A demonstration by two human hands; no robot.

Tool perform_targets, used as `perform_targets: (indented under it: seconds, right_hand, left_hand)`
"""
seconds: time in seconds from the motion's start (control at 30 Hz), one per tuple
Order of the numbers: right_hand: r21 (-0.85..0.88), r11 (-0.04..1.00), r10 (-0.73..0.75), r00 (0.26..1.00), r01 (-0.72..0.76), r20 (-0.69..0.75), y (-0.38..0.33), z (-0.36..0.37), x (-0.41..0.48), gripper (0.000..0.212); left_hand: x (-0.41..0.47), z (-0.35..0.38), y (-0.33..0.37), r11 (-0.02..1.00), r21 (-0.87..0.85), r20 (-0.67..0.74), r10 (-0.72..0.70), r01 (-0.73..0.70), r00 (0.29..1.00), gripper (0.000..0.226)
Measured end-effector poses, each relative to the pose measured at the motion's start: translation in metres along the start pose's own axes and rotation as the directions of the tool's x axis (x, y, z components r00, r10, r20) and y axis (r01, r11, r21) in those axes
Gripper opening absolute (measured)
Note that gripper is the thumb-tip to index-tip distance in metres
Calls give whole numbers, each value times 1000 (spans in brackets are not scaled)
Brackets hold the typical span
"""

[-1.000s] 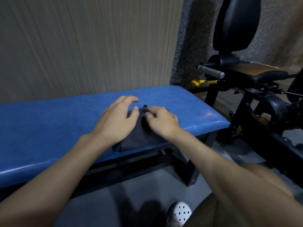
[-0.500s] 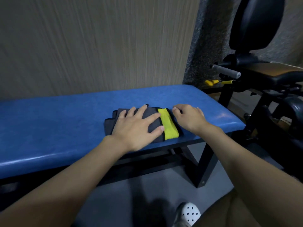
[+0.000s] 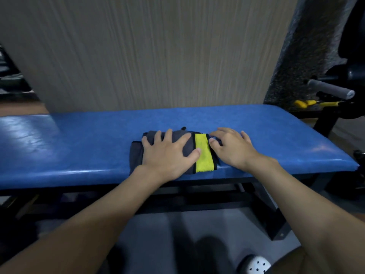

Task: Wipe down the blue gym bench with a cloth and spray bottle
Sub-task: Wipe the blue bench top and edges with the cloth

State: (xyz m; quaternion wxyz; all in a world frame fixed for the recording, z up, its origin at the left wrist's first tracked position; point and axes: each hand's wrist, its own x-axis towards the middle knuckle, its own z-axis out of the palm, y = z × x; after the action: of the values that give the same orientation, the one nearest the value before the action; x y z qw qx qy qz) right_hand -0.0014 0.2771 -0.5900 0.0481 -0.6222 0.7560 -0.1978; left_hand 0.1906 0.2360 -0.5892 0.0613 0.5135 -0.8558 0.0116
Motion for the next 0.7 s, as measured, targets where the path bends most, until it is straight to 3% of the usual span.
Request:
perform_targets:
  seconds: [0.2, 0.43, 0.7]
  right_hand:
    - [2, 997, -75, 997, 75, 18, -33, 2, 10, 41]
    - [7, 979, -203, 971, 204, 123, -86, 20, 16, 37]
    - [11, 944, -326, 928, 329, 180, -149, 46, 25, 47]
  left_hand:
    - [-7, -2, -38, 999, 28, -36, 31, -30, 999, 69]
    - [-16, -3, -98, 999, 42, -48, -18, 20, 999, 81]
    - [-29, -9, -165, 997, 42, -38, -63, 64, 997, 82]
